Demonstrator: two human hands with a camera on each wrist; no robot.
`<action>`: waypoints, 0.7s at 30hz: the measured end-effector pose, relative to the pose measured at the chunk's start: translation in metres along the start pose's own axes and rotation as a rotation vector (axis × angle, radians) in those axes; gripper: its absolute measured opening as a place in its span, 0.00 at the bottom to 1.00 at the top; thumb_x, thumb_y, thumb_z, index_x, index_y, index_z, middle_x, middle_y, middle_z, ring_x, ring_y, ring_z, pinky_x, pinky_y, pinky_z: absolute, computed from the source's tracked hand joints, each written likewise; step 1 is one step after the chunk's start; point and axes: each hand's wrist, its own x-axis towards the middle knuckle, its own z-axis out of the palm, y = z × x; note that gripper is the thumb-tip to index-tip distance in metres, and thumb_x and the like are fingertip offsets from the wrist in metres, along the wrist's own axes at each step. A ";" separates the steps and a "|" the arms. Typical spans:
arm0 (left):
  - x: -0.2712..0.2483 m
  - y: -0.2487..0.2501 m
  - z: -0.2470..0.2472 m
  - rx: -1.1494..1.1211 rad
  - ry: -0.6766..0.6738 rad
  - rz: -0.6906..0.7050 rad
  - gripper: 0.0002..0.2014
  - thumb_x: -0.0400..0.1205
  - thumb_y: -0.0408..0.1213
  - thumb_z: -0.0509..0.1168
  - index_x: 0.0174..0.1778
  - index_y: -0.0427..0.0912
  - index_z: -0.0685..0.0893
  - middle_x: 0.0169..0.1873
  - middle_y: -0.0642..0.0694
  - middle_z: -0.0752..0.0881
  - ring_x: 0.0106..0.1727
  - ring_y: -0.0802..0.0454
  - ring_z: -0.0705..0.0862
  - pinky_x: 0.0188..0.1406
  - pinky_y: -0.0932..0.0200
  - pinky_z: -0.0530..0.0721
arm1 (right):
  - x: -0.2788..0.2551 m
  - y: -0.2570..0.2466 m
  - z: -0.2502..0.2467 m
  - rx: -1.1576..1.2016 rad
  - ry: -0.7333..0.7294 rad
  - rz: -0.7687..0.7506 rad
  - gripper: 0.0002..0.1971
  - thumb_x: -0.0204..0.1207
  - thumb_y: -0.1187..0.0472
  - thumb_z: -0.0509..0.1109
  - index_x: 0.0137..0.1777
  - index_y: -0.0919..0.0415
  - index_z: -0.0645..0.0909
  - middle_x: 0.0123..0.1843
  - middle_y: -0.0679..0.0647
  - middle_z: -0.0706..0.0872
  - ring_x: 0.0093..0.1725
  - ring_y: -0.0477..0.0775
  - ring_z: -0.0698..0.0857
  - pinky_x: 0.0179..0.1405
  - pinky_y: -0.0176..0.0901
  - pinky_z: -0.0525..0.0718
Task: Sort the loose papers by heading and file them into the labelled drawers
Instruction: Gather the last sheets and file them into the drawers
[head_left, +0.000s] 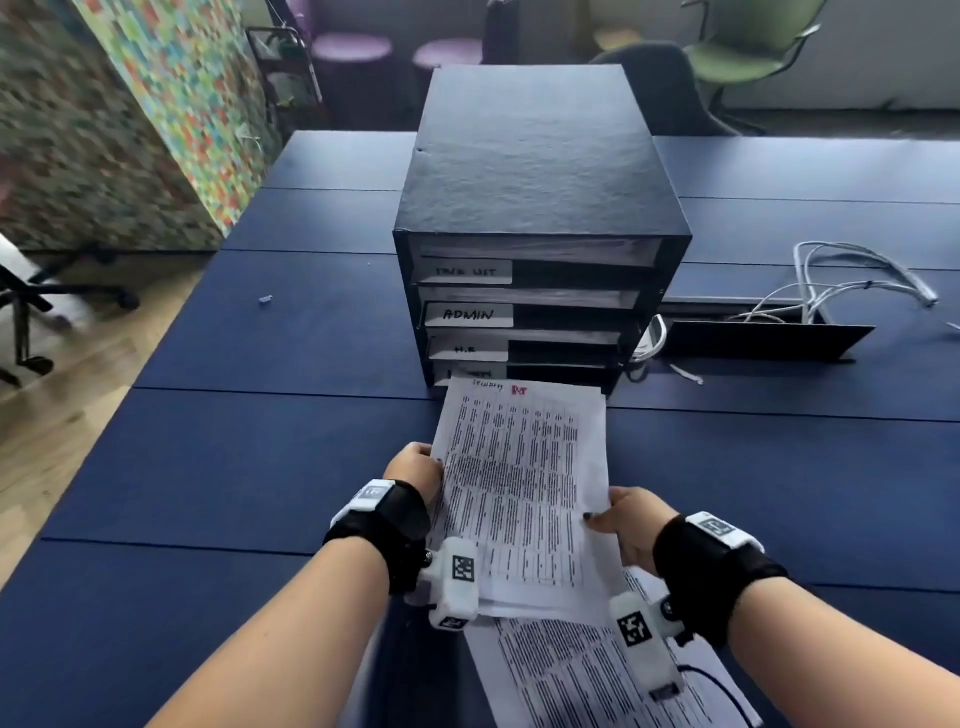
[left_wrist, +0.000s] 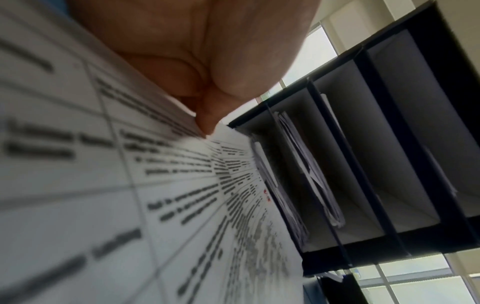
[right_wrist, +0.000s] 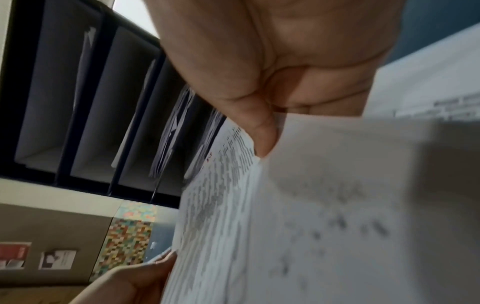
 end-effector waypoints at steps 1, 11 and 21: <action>0.003 -0.002 0.000 -0.020 -0.003 -0.003 0.12 0.83 0.31 0.57 0.61 0.38 0.80 0.57 0.40 0.86 0.54 0.43 0.82 0.45 0.62 0.71 | 0.003 0.002 0.003 -0.034 0.024 -0.005 0.17 0.74 0.67 0.71 0.62 0.68 0.77 0.53 0.65 0.86 0.47 0.70 0.87 0.45 0.61 0.88; 0.011 0.001 -0.004 -0.417 -0.172 0.015 0.06 0.79 0.33 0.67 0.50 0.36 0.84 0.47 0.39 0.88 0.47 0.43 0.85 0.53 0.50 0.83 | 0.024 -0.051 -0.020 -0.009 0.273 -0.230 0.14 0.78 0.66 0.67 0.63 0.62 0.79 0.58 0.59 0.86 0.53 0.61 0.85 0.56 0.53 0.83; 0.021 0.026 -0.018 -0.521 -0.231 -0.064 0.08 0.89 0.34 0.49 0.55 0.40 0.74 0.35 0.38 0.80 0.11 0.54 0.75 0.10 0.67 0.73 | 0.037 -0.088 -0.031 0.074 0.025 0.000 0.12 0.75 0.60 0.72 0.55 0.62 0.77 0.51 0.63 0.85 0.49 0.67 0.87 0.45 0.63 0.87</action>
